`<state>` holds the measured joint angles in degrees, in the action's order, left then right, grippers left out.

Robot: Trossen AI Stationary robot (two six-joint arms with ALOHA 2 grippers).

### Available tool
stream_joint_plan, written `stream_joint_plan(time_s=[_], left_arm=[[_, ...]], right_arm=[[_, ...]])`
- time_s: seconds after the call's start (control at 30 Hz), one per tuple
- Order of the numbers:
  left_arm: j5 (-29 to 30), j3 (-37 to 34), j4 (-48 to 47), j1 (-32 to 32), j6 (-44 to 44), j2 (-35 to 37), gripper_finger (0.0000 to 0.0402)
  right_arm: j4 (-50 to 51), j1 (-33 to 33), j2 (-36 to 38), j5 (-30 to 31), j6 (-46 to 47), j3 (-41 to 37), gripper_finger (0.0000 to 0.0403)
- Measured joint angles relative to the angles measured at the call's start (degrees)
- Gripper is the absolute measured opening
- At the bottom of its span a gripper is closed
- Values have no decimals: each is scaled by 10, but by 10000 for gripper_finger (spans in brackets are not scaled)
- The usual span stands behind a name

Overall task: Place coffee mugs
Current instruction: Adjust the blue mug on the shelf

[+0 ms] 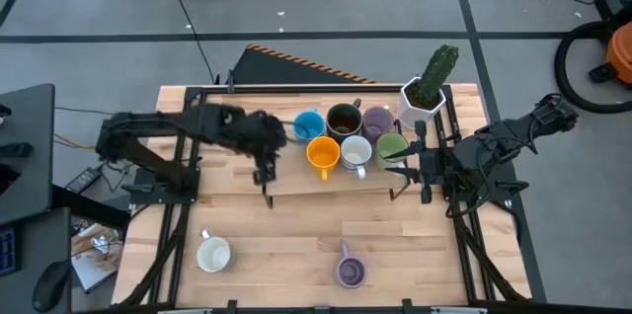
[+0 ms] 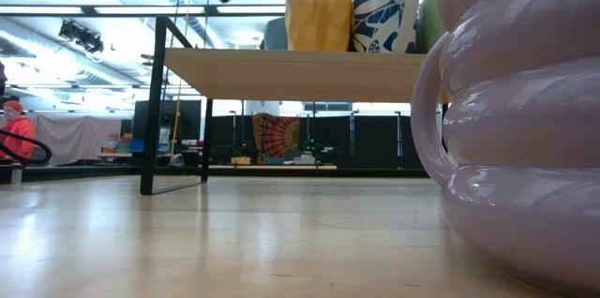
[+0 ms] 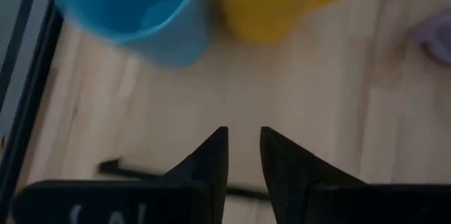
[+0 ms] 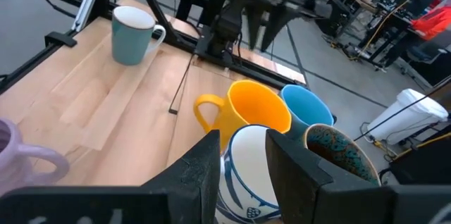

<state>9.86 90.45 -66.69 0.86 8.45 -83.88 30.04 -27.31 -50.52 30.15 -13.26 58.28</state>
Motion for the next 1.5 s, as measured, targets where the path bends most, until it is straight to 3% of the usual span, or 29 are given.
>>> stream_joint_plan(time_s=[0.3,0.5,0.7,0.93,1.3,1.5], left_arm=[[-11,0,-65,-109,-91,72,69],[-71,41,-36,-182,-88,86,51],[-76,94,-83,-214,-114,82,37],[-72,95,-187,-240,-126,73,36],[-105,-54,-84,-238,-186,66,36],[-133,-92,1,-237,-197,65,36]], right_arm=[[-24,2,0,15,-42,0,121],[-64,16,0,41,28,0,118],[-65,28,0,43,65,0,113],[-96,43,0,43,62,0,113],[-117,54,0,-2,42,0,113],[-114,54,0,-2,43,0,113]])
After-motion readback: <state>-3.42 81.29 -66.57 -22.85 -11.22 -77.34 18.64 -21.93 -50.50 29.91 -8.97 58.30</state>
